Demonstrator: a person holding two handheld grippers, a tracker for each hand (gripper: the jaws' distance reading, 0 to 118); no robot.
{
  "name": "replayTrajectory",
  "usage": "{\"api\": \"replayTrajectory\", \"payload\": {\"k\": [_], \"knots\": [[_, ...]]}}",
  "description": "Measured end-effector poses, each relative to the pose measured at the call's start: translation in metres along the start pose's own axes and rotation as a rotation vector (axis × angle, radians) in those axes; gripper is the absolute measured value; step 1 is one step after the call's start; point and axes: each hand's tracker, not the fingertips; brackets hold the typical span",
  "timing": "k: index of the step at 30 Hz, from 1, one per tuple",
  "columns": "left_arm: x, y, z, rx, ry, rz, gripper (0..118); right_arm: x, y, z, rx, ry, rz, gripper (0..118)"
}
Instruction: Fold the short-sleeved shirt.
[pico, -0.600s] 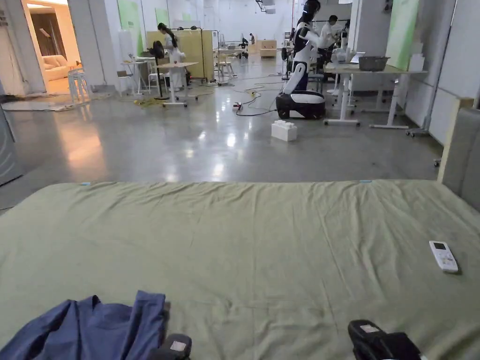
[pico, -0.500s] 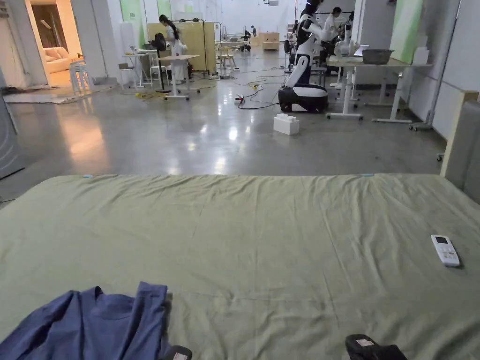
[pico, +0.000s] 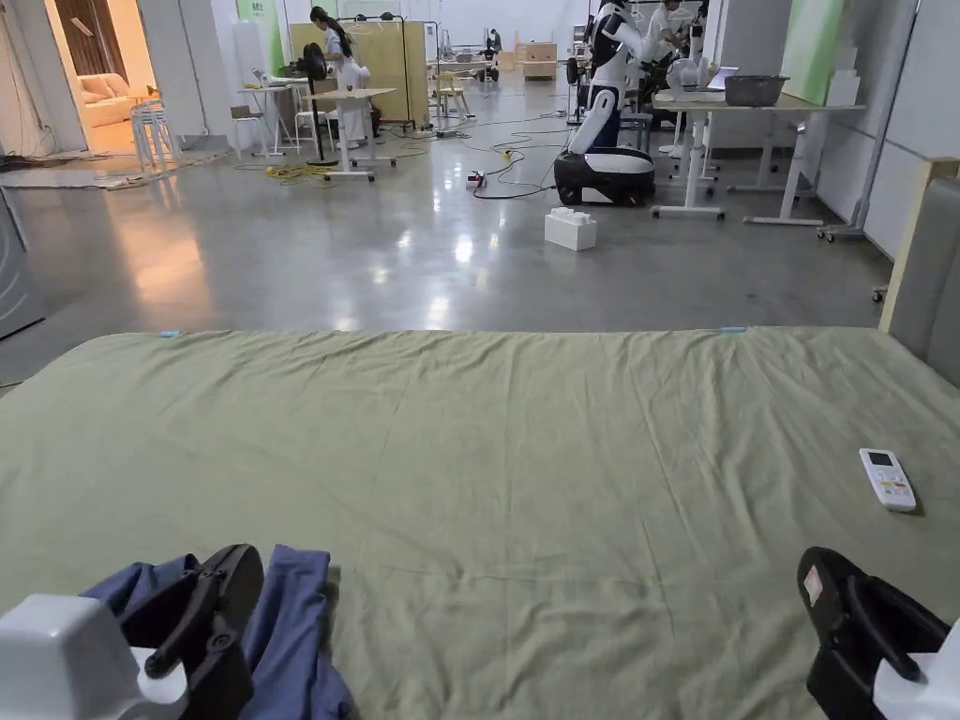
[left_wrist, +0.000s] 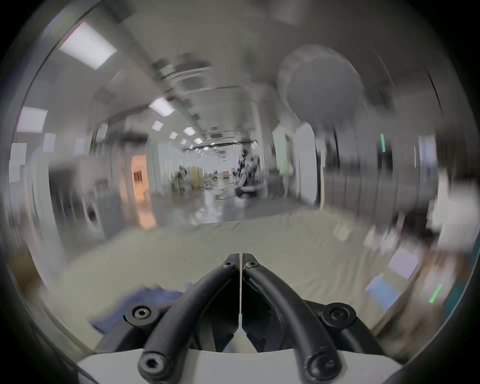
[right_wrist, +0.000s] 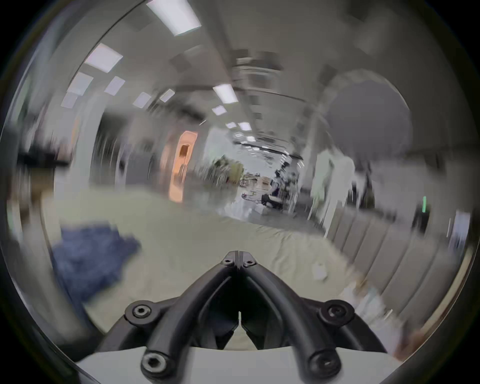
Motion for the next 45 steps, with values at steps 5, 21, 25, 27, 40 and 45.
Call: {"api": "replayTrajectory", "payload": {"k": [5, 21, 25, 27, 40, 45], "knots": [[0.028, -0.002, 0.006, 0.018, -0.020, -0.052, 1, -0.011, 0.009, -0.001, 0.006, 0.013, 0.094, 0], [0.019, 0.005, 0.009, 0.016, 0.000, -0.087, 1, -0.020, 0.007, -0.001, -0.008, 0.033, 0.165, 0], [0.016, 0.004, 0.010, 0.013, 0.004, -0.079, 1, -0.017, 0.007, -0.001, -0.015, 0.025, 0.146, 0], [0.014, 0.004, 0.011, 0.013, 0.009, -0.078, 1, -0.015, 0.007, -0.001, -0.018, 0.022, 0.143, 0], [-0.008, 0.004, 0.010, -0.044, 0.066, -0.089, 1, -0.010, 0.002, -0.002, -0.067, 0.049, 0.042, 0], [-0.048, -0.005, -0.001, -0.101, 0.051, 0.038, 1, -0.006, -0.009, -0.005, -0.056, 0.091, 0.007, 0]]}}
